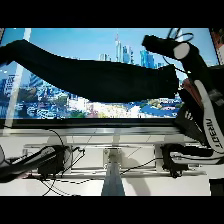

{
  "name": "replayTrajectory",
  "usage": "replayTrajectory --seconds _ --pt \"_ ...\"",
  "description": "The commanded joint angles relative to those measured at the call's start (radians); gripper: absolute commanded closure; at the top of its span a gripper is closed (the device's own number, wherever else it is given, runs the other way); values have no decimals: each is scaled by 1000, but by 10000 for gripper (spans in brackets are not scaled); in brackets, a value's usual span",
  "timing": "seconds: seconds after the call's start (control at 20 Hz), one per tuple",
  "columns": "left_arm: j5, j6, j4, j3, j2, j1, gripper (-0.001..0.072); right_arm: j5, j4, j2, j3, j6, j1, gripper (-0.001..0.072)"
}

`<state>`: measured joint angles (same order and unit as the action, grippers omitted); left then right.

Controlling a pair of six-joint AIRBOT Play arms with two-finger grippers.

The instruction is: Fold the clothes and pants, and hang the long-sleeved shirts on hangers.

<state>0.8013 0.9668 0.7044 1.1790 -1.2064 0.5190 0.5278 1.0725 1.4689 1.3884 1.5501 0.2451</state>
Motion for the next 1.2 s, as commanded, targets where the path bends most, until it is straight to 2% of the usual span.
replayTrajectory --seconds 0.0,0.3,0.45,0.65,0.9,1.15 --pt "107 88 51 2 159 -10 690 16 -34 156 196 80 198 685" --pt "163 200 51 2 247 -64 689 85 -76 403 406 191 518 685" --pt "163 224 51 2 246 -99 689 85 -146 484 469 193 656 686" --pt "161 276 51 2 246 -133 689 75 -95 513 486 187 765 685" --pt "161 291 51 -31 245 -153 689 98 -25 504 486 187 719 684" --pt "140 290 51 -140 212 -238 689 288 0 446 486 184 534 684"
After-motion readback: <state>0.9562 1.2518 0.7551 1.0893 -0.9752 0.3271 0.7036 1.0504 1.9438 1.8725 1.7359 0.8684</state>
